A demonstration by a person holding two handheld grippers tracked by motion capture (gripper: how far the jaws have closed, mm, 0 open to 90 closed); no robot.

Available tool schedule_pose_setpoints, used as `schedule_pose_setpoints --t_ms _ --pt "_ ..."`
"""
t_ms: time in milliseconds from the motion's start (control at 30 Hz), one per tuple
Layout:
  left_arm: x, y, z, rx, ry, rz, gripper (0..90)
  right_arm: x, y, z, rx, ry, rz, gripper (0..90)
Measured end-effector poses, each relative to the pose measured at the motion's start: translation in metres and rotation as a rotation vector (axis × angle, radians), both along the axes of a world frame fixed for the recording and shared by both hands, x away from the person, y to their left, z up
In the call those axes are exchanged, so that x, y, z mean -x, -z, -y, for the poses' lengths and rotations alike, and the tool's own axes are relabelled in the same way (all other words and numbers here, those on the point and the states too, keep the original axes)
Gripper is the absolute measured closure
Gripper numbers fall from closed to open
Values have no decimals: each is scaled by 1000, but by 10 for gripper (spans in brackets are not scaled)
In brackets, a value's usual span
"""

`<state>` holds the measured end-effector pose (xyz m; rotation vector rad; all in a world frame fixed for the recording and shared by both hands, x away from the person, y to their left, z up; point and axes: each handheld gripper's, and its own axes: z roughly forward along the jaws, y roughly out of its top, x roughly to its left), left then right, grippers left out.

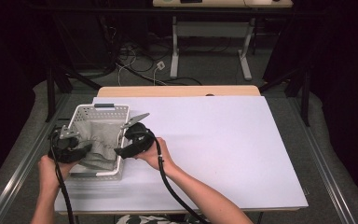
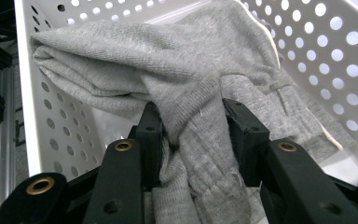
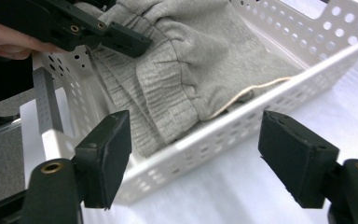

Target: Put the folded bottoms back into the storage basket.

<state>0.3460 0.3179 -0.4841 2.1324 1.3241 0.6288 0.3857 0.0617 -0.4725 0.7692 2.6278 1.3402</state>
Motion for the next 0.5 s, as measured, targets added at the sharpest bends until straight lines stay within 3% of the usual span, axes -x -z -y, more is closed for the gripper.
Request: schedule_pose_setpoints --t_ms 500 --pt "-7 5 4 -57 -33 -37 605 8 -6 61 -7 9 -2 183"
